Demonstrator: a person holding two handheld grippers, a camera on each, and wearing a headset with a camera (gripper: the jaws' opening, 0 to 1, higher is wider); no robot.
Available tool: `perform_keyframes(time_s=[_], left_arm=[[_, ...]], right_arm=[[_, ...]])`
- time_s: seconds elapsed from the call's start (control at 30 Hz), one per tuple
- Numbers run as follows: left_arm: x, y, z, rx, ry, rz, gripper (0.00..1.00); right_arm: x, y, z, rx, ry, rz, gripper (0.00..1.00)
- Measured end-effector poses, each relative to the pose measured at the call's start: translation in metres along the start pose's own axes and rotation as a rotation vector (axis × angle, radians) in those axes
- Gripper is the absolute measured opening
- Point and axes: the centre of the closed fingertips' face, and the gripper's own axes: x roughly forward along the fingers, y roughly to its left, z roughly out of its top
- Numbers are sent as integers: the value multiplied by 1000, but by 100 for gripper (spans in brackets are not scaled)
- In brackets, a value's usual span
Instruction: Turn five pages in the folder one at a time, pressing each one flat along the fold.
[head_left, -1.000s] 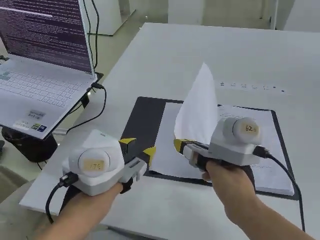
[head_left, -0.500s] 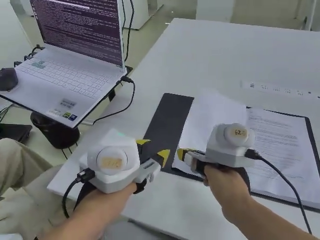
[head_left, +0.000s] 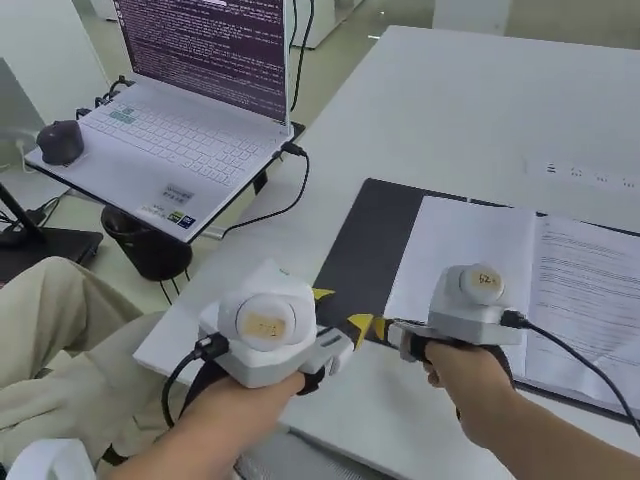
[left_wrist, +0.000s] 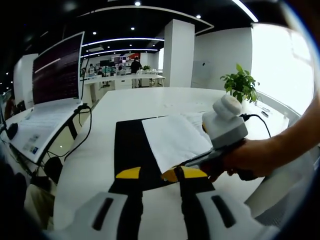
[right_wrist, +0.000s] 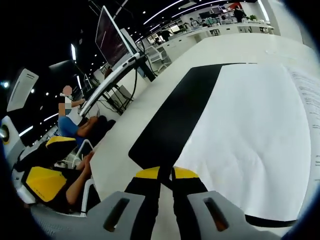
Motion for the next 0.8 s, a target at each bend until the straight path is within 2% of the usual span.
perform_keyframes(time_s=[0.07, 0.17, 0.2, 0.23, 0.27, 0.33, 0.37, 0.5, 0.53, 0.6, 0.7, 0.77, 0.8], left_arm=[[2, -1, -1, 4, 8, -1, 27], [9, -5, -2, 17, 23, -10, 27], [11, -7, -4, 39, 36, -18, 28], [15, -10, -6, 72, 57, -32, 28], [21, -14, -7, 66, 74, -46, 27], [30, -21, -6, 49, 73, -71, 28], [40, -25, -7, 72, 86, -80, 27], [71, -38, -10, 93, 100, -94, 25], [74, -39, -10, 92, 100, -94, 25], [91, -41, -16, 85, 110, -87, 25], [104, -41, -27, 80, 132, -73, 23], [113, -41, -39, 65, 160, -60, 22], [115, -41, -42, 63, 161, -55, 22]], right_arm=[[-5, 4, 4, 31, -23, 36, 13], [-19, 1, 16, 52, -83, 56, 14], [-24, -2, 20, 65, -104, 59, 14], [-31, -8, 27, 87, -134, 57, 14], [-38, -17, 34, 107, -161, 53, 12], [-47, -30, 40, 139, -178, 36, 10], [-55, -40, 46, 154, -204, 31, 9], [-78, -69, 55, 199, -237, 1, 8], [-79, -72, 56, 203, -237, -1, 8], [-88, -87, 60, 217, -250, -12, 9], [-94, -103, 64, 243, -260, -28, 7], [-98, -115, 68, 260, -268, -34, 5], [-100, -115, 68, 261, -269, -36, 4]])
